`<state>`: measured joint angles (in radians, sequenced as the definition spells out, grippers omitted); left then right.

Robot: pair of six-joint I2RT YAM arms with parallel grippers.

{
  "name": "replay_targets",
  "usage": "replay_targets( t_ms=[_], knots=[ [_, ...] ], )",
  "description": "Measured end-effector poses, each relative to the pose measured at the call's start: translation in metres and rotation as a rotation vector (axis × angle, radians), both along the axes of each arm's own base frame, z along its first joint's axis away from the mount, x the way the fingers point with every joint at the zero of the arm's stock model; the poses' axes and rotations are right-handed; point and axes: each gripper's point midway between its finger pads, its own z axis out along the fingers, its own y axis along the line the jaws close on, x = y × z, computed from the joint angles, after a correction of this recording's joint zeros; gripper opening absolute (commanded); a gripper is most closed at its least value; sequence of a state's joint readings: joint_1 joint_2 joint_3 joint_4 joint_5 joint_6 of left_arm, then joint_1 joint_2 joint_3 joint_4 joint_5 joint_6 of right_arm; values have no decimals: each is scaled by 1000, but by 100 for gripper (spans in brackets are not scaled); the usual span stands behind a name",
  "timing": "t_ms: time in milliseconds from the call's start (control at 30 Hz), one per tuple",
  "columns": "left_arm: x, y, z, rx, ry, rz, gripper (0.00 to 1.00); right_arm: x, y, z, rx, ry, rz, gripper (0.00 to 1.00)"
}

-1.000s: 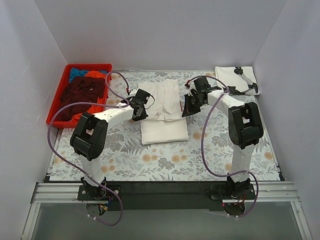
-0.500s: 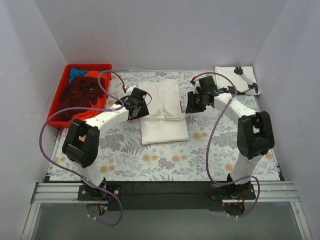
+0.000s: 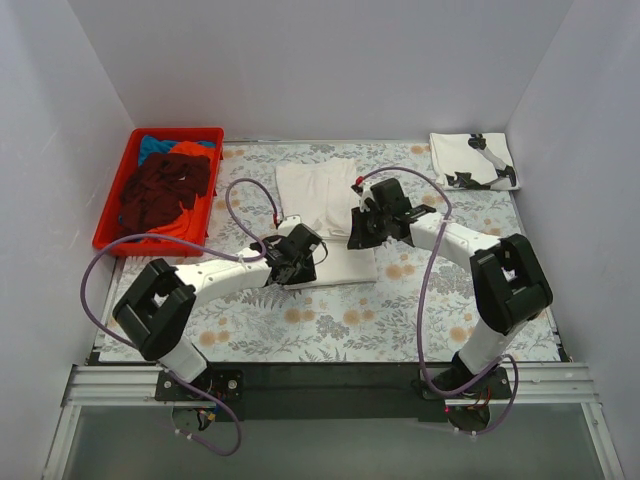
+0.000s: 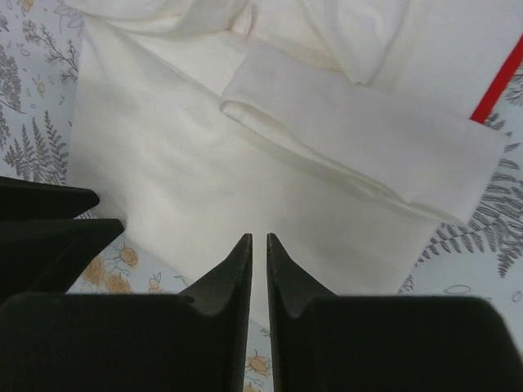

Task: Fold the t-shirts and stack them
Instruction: Fold the tshirt

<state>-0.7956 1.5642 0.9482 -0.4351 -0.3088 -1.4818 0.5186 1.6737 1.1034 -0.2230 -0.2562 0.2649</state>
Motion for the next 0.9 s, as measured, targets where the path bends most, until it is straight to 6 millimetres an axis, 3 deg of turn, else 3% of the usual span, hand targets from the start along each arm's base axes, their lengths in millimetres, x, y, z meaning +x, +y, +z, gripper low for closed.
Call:
replay_targets(
  t_ms=[133, 333, 467, 600, 733, 833, 900],
  knots=[
    [-15, 5, -29, 47, 75, -2, 38, -6, 15, -28, -3, 48, 22, 11],
    [-16, 3, -33, 43, 84, 2, 38, 3, 20, -54, -28, 67, 12, 12],
    [-16, 4, -34, 35, 80, 7, 38, 28, 26, -57, -43, 34, -11, 14],
    [-17, 5, -34, 23, 73, 14, 38, 75, 35, -46, -43, -44, -58, 14],
    [-18, 5, -33, 8, 67, 23, 38, 120, 39, -14, 2, -138, -107, 17],
    [-22, 7, -32, -3, 68, 32, 38, 132, 44, 14, 78, -191, -91, 17],
    [-25, 9, -32, -6, 72, 36, 38, 123, 51, 26, 134, -194, -47, 18]
  ],
)
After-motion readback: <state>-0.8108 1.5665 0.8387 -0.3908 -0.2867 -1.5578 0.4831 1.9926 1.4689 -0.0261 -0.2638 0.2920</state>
